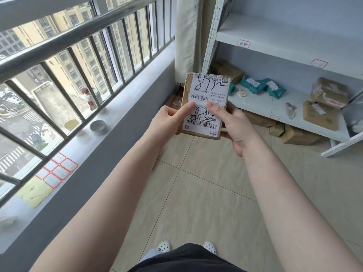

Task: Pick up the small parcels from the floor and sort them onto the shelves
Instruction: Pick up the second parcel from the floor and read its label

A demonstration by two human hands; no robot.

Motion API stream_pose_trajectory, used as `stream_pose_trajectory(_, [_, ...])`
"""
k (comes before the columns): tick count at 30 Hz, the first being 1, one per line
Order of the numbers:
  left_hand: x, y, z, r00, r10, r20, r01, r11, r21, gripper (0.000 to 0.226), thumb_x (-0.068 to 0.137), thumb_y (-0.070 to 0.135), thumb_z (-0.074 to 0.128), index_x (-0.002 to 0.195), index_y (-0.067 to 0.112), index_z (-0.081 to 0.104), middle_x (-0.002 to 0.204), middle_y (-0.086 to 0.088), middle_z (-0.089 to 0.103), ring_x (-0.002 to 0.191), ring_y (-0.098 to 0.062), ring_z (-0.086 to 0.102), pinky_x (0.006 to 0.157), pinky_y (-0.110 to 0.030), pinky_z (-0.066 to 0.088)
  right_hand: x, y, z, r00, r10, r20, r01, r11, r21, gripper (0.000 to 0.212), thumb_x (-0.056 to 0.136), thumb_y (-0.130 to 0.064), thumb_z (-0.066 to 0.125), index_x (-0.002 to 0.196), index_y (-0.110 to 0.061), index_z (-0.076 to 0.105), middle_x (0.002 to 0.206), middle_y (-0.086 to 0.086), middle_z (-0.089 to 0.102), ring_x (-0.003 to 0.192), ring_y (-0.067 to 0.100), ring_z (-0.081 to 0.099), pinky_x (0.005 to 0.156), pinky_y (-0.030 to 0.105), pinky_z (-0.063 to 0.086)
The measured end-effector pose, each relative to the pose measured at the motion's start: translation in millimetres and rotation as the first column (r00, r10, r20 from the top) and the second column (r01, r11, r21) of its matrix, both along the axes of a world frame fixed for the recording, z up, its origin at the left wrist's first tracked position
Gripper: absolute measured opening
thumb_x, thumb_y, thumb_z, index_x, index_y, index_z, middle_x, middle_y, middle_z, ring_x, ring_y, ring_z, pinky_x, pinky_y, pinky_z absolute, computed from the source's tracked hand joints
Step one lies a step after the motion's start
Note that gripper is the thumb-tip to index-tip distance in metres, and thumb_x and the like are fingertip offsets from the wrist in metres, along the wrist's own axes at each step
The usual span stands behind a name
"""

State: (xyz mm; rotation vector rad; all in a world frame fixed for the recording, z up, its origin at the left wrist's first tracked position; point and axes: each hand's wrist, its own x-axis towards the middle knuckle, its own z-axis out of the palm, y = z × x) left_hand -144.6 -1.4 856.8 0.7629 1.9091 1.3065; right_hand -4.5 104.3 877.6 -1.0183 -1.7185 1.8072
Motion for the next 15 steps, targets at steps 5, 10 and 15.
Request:
stream_pose_trajectory(5, [3, -1, 0, 0.98, 0.009, 0.2, -0.02, 0.998, 0.054, 0.066, 0.063, 0.057, 0.078, 0.116, 0.023, 0.056, 0.113, 0.003, 0.073, 0.102, -0.014, 0.069, 0.086, -0.037, 0.055, -3, -3, -2, 0.994, -0.103, -0.035, 0.098, 0.987, -0.124, 0.047, 0.081, -0.043, 0.07, 0.122, -0.022, 0.06, 0.095, -0.007, 0.077, 0.077, 0.006, 0.074, 0.056, 0.019, 0.054])
stream_pose_trajectory(10, [-11, -1, 7, 0.953, -0.05, 0.299, -0.004, 0.984, 0.178, 0.044, 0.067, 0.024, 0.085, 0.104, 0.021, 0.061, 0.099, -0.004, 0.078, 0.094, -0.022, 0.075, 0.094, -0.047, 0.057, -2, 5, -4, 0.993, -0.108, 0.036, 0.108, 0.994, 0.017, 0.08, 0.073, -0.034, 0.08, 0.14, -0.02, 0.039, 0.122, -0.002, 0.067, 0.105, 0.01, 0.066, 0.08, 0.023, 0.053])
stream_pose_trajectory(15, [-36, -2, 17, 0.974, -0.219, 0.064, 0.214, 0.974, 0.081, 0.051, 0.057, 0.015, 0.088, 0.105, 0.023, 0.07, 0.097, 0.003, 0.073, 0.092, -0.017, 0.072, 0.085, -0.031, 0.058, 9, 18, 16, 0.953, -0.012, 0.304, -0.124, 0.897, 0.425, 0.101, 0.061, -0.042, 0.086, 0.146, -0.038, 0.032, 0.152, 0.003, 0.036, 0.134, 0.014, 0.037, 0.106, 0.036, 0.036])
